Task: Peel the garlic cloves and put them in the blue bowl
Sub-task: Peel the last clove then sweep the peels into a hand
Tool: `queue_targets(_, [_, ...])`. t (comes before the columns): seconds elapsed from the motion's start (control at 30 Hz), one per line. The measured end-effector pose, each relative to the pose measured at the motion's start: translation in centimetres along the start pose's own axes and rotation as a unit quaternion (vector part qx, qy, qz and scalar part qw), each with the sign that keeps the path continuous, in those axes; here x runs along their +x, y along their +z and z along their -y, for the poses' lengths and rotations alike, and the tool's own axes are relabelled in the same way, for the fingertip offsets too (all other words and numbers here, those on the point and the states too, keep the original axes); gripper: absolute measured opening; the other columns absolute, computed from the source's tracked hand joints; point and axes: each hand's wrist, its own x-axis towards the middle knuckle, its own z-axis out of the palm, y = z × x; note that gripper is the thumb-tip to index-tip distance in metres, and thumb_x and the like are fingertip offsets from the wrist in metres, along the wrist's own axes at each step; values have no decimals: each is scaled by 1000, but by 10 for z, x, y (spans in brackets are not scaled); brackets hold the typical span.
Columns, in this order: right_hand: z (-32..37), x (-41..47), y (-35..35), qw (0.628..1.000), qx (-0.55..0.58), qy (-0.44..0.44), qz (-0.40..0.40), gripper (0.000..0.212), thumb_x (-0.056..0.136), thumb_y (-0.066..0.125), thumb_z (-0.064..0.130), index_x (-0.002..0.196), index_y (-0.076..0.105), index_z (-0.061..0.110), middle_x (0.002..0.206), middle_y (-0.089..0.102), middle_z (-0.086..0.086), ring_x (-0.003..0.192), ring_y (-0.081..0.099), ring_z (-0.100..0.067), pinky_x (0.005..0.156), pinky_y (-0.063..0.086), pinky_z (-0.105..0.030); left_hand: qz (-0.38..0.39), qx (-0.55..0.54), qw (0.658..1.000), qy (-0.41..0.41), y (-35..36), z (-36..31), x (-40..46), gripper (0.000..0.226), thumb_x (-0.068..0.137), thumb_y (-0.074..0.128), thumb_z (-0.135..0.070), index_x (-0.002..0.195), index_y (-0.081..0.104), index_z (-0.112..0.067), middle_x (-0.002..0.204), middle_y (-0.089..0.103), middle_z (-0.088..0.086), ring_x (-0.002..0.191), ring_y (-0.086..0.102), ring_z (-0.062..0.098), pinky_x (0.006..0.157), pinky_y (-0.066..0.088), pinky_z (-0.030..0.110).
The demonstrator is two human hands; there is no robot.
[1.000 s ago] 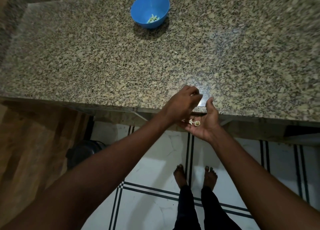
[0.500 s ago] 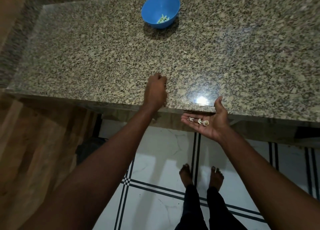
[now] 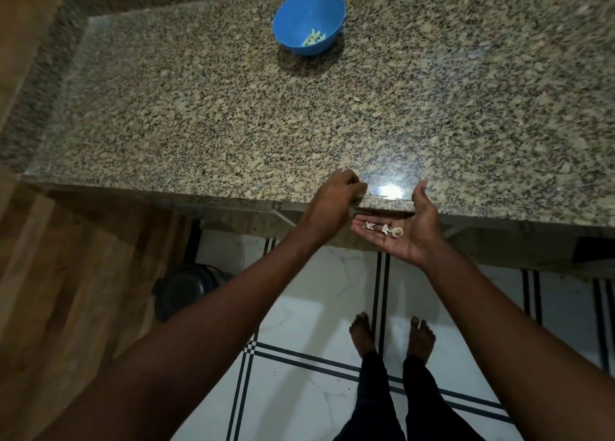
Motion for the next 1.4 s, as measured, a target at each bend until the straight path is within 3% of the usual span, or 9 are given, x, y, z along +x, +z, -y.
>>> queue_targets(0.23, [0,0,0,1000,-1,-1,-10,118,77,46,88,119,45,-23,117,58,-47,107,61,-60,102,47,-62,100,32,994,43,-19,-2,12,53,81,63,18,121,74,-15,115,66,7,98,60,21,75,52,33])
queue_targets(0.33, [-1,1,2,1000,-6,0,-13,119,77,44,89,122,46,-21,118,59,-45,107,62,-58,101,48,-61,119,37,991,38,-25,-5,17,43,83,66,13,114,77,-15,112,70,4,93,67,18,73,51,25])
queue_targets(0.53, [0,6,3,1000,3,28,-14,134,70,44,94,126,39,-27,121,56,-46,110,61,-57,96,52,-60,182,7,983,-11,-40,-10,44,22,85,73,3,103,79,-9,105,78,6,88,75,14,79,58,23])
queue_targets(0.7, [1,5,3,998,49,43,14,129,74,50,88,126,36,-29,124,53,-49,114,56,-62,102,47,-63,273,9,960,-53,-48,-10,70,30,85,65,7,99,81,-15,104,78,2,92,72,15,83,59,31])
queue_targets(0.83, [1,3,4,996,64,47,32,124,76,56,82,126,36,-30,124,51,-51,113,55,-64,105,45,-62,309,-23,946,-98,-46,-7,78,34,82,65,9,94,82,-18,95,78,-2,78,68,14,75,57,33])
queue_targets(1.03, [0,3,8,998,60,4,3,102,83,59,72,130,46,-17,120,57,-46,109,60,-61,99,46,-67,290,-92,949,-83,-45,-27,68,26,77,78,4,93,82,-16,81,75,-4,61,61,-3,65,53,18])
queue_targets(1.13, [0,2,9,998,67,-10,3,91,86,59,69,129,52,-11,121,61,-39,112,61,-56,99,46,-67,211,-82,973,-53,-36,-38,54,21,73,78,3,83,82,-15,77,76,-1,58,61,-2,59,46,15])
queue_targets(1.3, [-2,1,9,997,78,-17,-7,88,85,62,68,132,53,-5,124,64,-31,110,65,-50,92,49,-68,127,-63,989,-51,-28,-45,31,8,78,78,-2,79,77,-10,71,74,1,61,67,10,69,59,31])
queue_targets(1.4, [-2,4,7,997,73,-19,-7,92,84,62,68,133,49,-9,123,62,-36,109,63,-55,96,47,-68,96,-97,988,-75,-39,-33,23,12,84,74,0,91,80,-8,85,78,5,70,68,11,75,57,25])
